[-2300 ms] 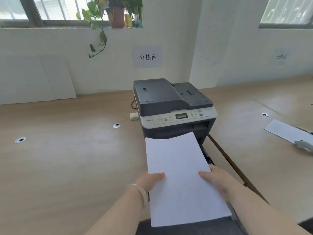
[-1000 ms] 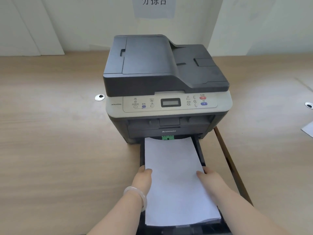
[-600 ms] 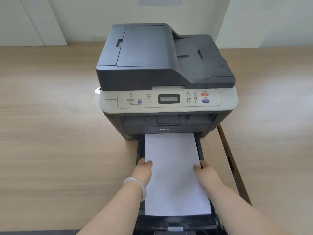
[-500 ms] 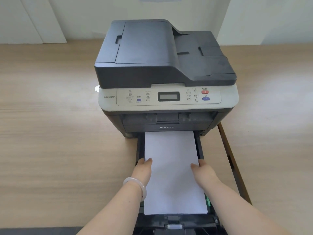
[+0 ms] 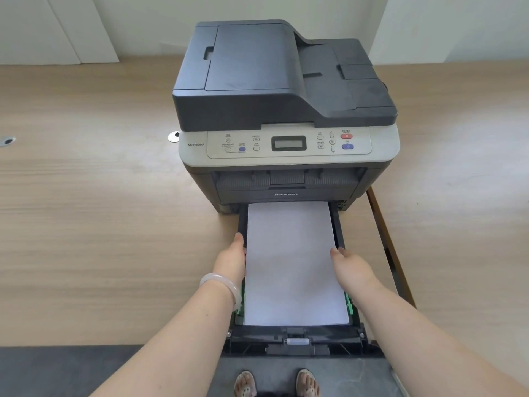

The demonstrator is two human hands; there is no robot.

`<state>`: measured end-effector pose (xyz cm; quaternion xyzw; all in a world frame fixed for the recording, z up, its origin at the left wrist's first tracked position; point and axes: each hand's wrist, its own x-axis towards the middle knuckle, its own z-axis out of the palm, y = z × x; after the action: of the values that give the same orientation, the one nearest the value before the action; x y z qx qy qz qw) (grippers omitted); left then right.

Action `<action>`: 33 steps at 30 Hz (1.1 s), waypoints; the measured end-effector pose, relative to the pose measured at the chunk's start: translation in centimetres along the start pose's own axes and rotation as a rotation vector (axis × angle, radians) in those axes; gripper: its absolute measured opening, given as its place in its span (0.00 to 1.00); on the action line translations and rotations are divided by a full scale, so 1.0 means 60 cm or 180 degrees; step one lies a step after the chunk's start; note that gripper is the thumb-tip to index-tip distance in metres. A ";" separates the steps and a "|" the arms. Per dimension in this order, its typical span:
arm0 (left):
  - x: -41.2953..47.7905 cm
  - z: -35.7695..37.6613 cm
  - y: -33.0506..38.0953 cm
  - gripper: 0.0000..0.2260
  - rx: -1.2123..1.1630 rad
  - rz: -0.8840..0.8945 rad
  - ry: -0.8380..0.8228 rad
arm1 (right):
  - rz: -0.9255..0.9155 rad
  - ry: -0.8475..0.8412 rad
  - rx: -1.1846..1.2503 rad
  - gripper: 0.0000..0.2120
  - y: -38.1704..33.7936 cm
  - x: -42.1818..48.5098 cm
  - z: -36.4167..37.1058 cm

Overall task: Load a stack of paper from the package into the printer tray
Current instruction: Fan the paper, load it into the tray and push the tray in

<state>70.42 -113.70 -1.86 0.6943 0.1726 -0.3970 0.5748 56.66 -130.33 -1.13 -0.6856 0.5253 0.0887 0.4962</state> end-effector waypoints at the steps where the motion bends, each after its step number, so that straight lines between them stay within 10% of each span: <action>1: -0.006 -0.004 0.001 0.14 -0.0089 0.0020 -0.0108 | -0.0029 0.0051 0.0035 0.24 0.004 -0.005 -0.005; 17: -0.078 -0.010 -0.087 0.23 0.1518 0.0805 -0.0121 | -0.0158 -0.0021 0.0100 0.25 0.082 -0.087 -0.007; 33: -0.078 -0.032 -0.081 0.23 0.0648 0.0424 -0.0296 | -0.0136 -0.0234 0.0343 0.28 0.085 -0.077 -0.006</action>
<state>64.77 -109.53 -1.54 0.7399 0.0580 -0.4052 0.5338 50.40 -127.46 -0.96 -0.6652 0.4959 0.0747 0.5531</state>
